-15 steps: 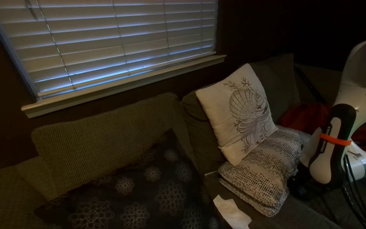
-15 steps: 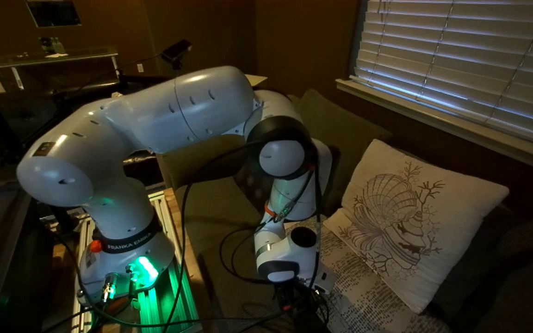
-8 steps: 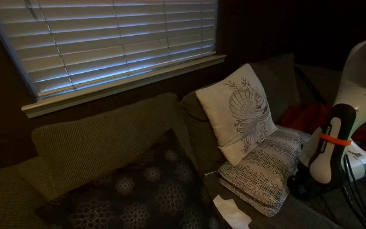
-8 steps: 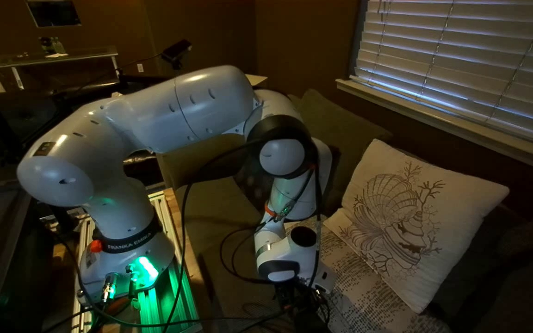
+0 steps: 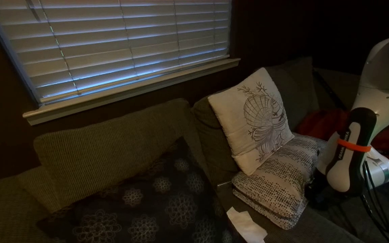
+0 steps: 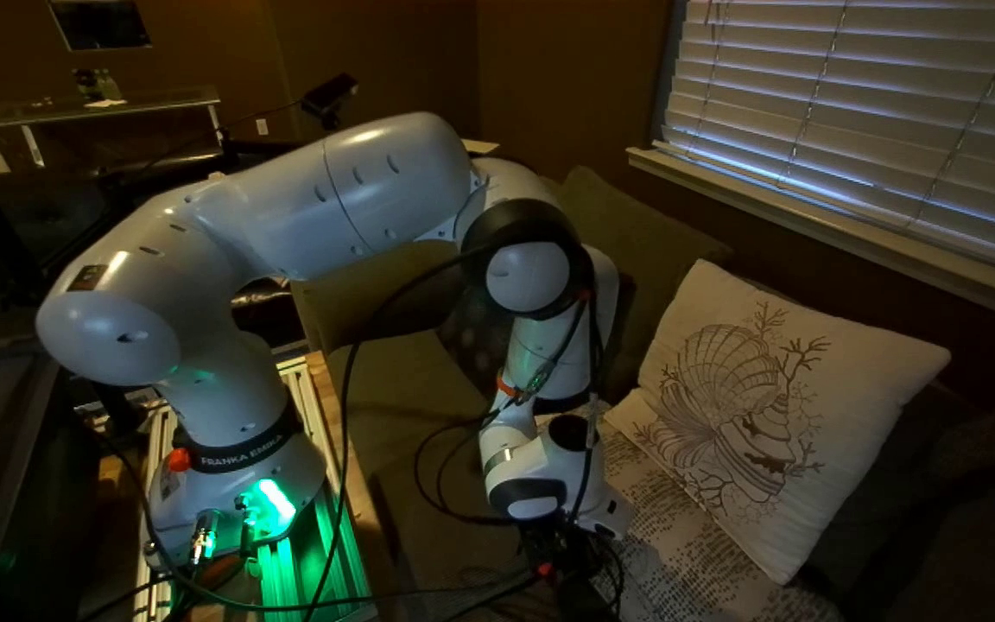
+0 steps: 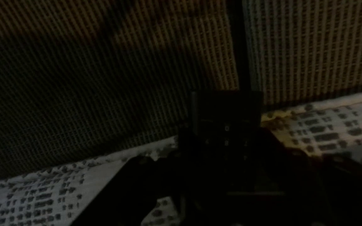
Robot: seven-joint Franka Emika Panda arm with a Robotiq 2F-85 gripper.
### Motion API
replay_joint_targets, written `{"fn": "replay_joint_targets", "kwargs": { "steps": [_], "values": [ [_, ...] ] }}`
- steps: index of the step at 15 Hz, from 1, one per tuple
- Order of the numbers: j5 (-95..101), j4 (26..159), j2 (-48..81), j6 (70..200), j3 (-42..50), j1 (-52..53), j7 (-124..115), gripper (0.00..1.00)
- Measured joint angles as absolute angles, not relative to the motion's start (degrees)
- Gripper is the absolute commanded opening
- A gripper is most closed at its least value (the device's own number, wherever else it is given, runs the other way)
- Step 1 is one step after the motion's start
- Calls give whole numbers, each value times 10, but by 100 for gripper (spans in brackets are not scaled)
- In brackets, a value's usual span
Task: Place the remote control between the two pillows.
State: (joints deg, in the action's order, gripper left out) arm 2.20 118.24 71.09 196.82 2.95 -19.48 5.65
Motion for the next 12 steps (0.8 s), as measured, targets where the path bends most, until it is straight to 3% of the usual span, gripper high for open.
{"fn": "replay_joint_targets", "kwargs": {
  "steps": [12],
  "values": [
    [20,1179,684,1939,72,-120,49,30]
  ]
}}
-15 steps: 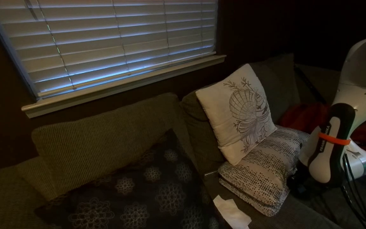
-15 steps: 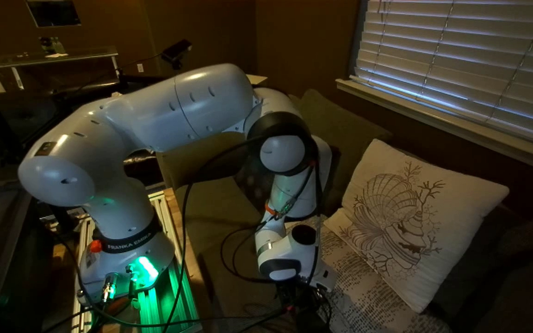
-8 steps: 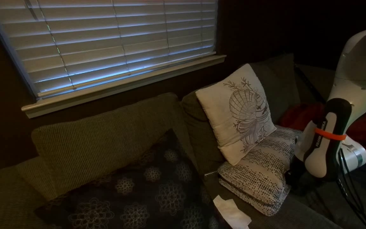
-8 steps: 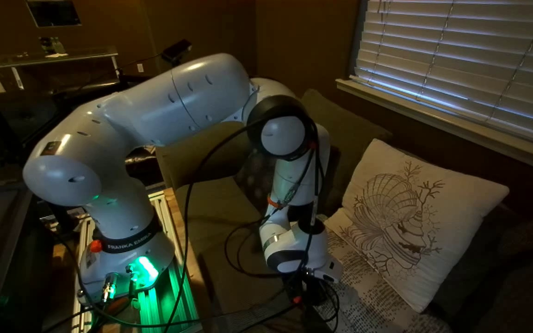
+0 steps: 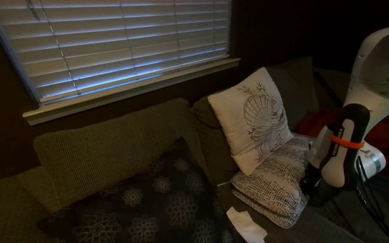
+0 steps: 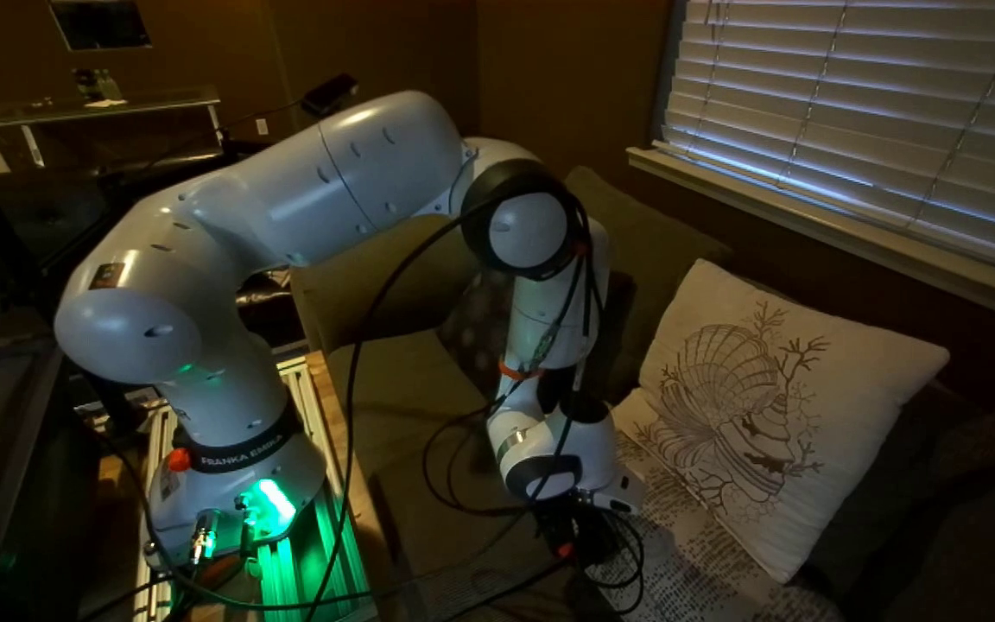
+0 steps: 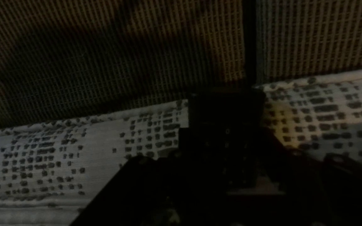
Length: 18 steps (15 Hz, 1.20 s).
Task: Place the remote control between the two pillows.
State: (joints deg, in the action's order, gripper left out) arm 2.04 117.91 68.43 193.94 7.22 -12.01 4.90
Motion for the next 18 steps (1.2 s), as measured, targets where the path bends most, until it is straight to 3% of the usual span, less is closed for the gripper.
{"fn": "replay_joint_targets", "kwargs": {
  "steps": [10,11,12,16,18],
  "values": [
    [20,1190,689,2009,66,-124,40,30],
    [20,1190,689,2009,66,-124,40,37],
    [20,1190,690,2009,66,-124,40,80],
    [20,1191,686,2010,67,-120,40,98],
    [20,1196,681,2009,68,-119,40,100]
  ]
}}
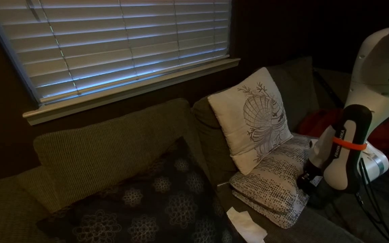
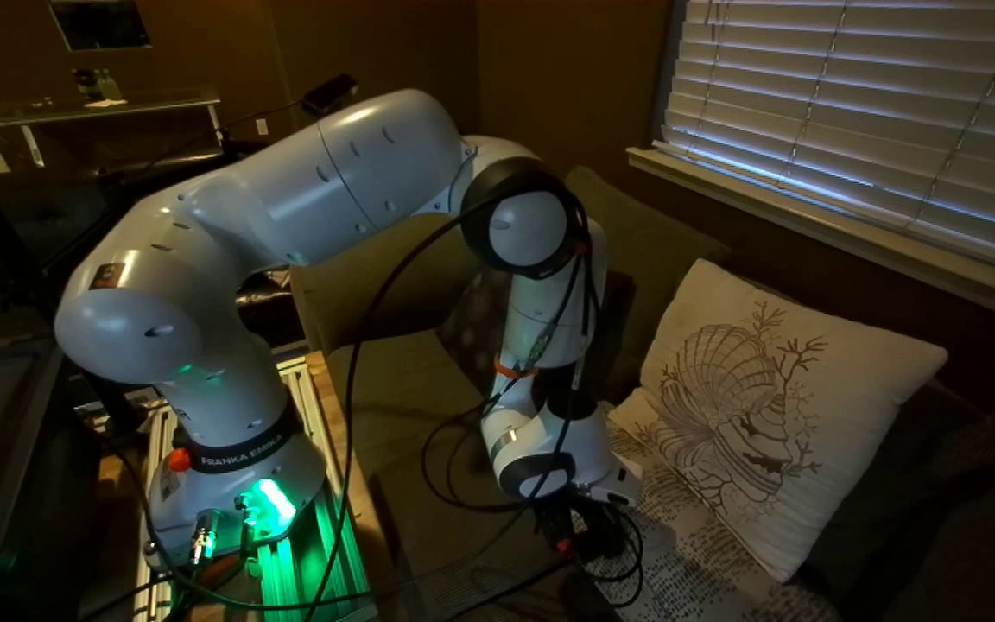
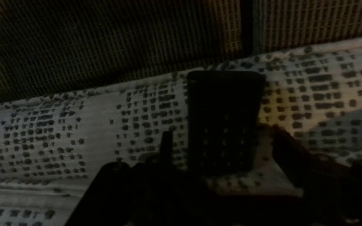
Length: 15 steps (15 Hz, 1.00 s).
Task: Place the remote control between the two pillows.
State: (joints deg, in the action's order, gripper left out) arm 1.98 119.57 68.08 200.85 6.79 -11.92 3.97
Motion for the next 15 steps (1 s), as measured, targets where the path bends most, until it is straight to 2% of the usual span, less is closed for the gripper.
{"fn": "replay_joint_targets", "kwargs": {
  "steps": [10,15],
  "values": [
    [17,1218,618,1872,65,-112,18,100],
    [17,1256,579,1855,64,-109,8,100]
  ]
}}
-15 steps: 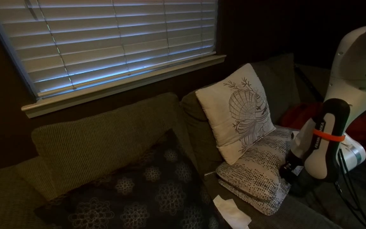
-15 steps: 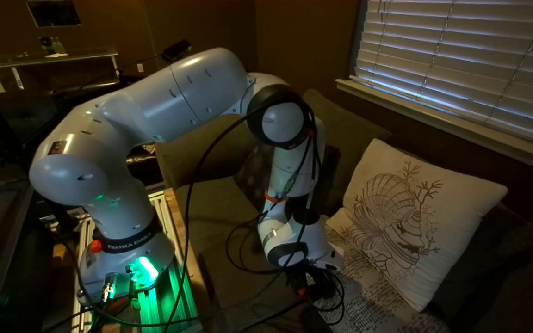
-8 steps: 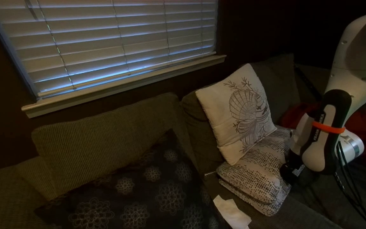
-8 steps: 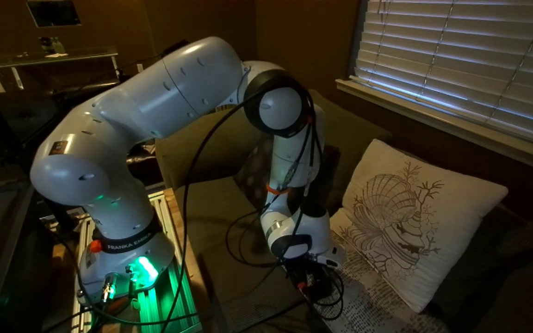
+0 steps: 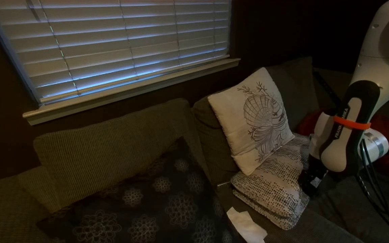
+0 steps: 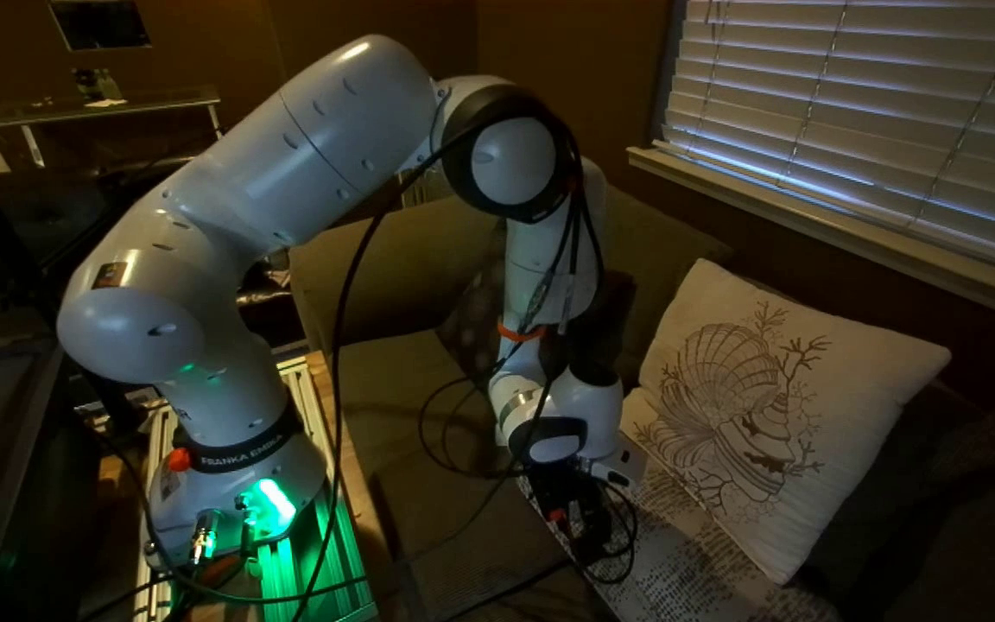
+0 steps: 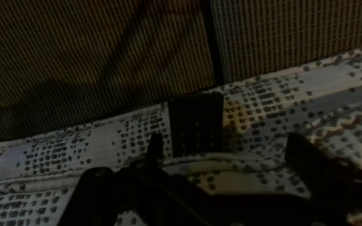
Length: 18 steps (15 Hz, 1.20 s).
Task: Place the remote control between the two pillows.
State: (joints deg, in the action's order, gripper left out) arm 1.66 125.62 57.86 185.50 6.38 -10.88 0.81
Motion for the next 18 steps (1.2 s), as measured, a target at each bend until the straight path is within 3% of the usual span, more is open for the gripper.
{"fn": "replay_joint_targets", "kwargs": {
  "steps": [10,18],
  "values": [
    [17,1413,443,1863,98,-91,9,100],
    [17,1528,361,1944,168,-33,27,100]
  ]
}}
